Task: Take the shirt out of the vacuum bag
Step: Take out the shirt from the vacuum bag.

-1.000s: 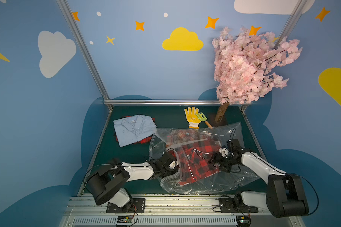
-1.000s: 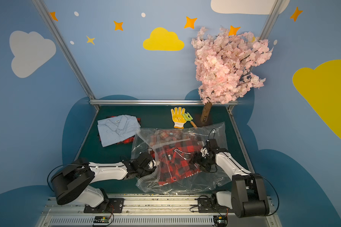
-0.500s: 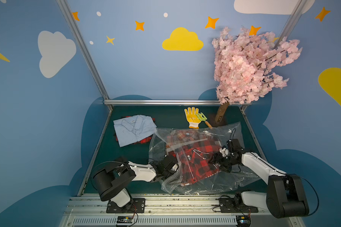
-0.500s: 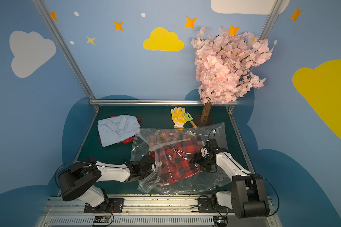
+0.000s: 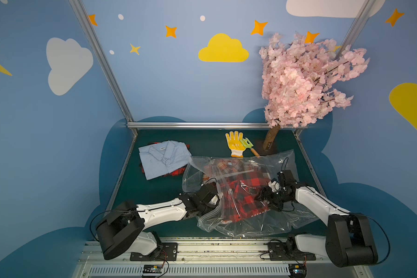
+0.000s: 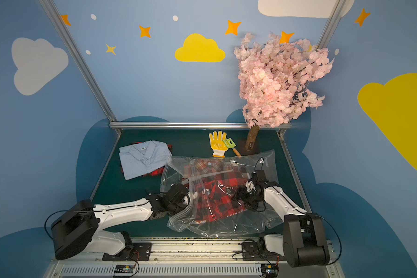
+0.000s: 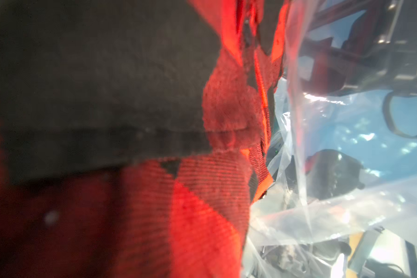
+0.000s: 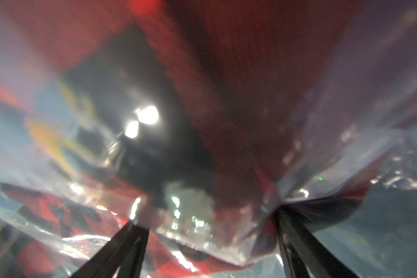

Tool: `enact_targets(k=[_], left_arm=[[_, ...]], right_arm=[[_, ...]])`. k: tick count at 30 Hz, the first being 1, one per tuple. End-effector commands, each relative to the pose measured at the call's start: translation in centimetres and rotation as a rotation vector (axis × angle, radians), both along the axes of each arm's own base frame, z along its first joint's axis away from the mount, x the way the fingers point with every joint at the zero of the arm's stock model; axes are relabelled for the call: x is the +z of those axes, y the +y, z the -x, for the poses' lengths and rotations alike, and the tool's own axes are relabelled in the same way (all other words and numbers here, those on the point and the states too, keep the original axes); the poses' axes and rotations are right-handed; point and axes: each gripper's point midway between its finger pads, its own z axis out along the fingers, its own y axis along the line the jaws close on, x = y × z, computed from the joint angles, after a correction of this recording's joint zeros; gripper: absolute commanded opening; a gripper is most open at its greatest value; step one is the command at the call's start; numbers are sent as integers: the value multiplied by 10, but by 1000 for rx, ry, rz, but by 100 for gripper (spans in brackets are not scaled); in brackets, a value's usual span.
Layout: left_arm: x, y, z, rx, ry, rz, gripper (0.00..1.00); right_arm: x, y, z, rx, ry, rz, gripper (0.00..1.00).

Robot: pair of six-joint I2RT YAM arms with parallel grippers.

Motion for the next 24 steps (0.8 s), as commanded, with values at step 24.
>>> enact_targets(k=[24], left_arm=[[59, 28, -8, -16, -102, 32, 11]], right_arm=[[-3, -13, -3, -52, 30, 9, 86]])
